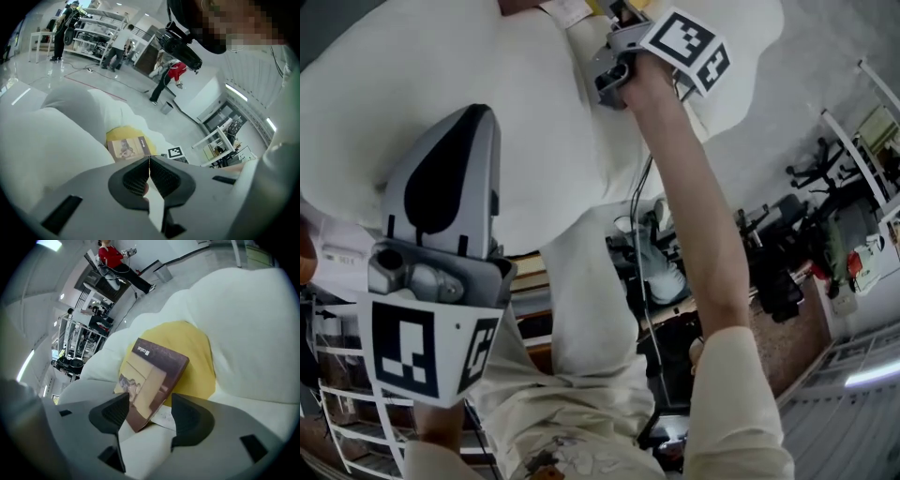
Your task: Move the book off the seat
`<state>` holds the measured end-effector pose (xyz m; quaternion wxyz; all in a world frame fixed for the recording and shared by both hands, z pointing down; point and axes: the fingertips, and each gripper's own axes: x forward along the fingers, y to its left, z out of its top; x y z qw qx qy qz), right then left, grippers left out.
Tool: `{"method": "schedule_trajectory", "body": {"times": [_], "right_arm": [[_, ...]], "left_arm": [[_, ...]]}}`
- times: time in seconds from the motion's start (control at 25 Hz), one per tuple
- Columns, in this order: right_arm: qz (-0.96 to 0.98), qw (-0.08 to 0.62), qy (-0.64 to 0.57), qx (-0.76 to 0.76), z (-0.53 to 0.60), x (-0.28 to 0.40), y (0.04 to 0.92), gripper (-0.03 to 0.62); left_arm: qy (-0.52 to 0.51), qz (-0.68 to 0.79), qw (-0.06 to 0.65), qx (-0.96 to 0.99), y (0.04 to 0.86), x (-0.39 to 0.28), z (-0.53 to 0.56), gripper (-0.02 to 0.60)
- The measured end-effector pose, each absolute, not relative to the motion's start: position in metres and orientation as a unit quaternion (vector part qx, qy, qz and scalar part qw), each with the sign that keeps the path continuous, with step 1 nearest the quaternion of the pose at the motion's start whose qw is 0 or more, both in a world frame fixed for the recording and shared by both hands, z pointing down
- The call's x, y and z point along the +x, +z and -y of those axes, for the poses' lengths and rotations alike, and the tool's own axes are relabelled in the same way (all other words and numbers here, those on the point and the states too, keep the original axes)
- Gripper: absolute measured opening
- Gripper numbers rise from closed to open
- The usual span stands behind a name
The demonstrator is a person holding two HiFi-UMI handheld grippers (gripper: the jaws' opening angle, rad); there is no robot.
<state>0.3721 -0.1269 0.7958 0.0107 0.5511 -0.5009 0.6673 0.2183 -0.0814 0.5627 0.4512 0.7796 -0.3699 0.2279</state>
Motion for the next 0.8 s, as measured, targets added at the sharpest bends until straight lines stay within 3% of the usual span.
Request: {"method": "schedule_trajectory", "body": {"times": [0.24,0.64,0.8], "right_arm": [[0.444,-0.064,0.684,0.575,0.140,0.391,0.824,0.267],[0.432,-0.096,0.687,0.576,0.149,0.384,0.856,0.270],[0.438,-0.146,0.685,0.564,0.152,0.387,0.858,0.273]], "left_arm": [[0.238,0.384,0.454,0.768,0.582,0.215,0.077,0.012],[0.247,0.381,0.447,0.770,0.594,0.217,0.074,0.012],[0.255,0.382,0.443,0.770,0.602,0.218,0.071,0.012]]}}
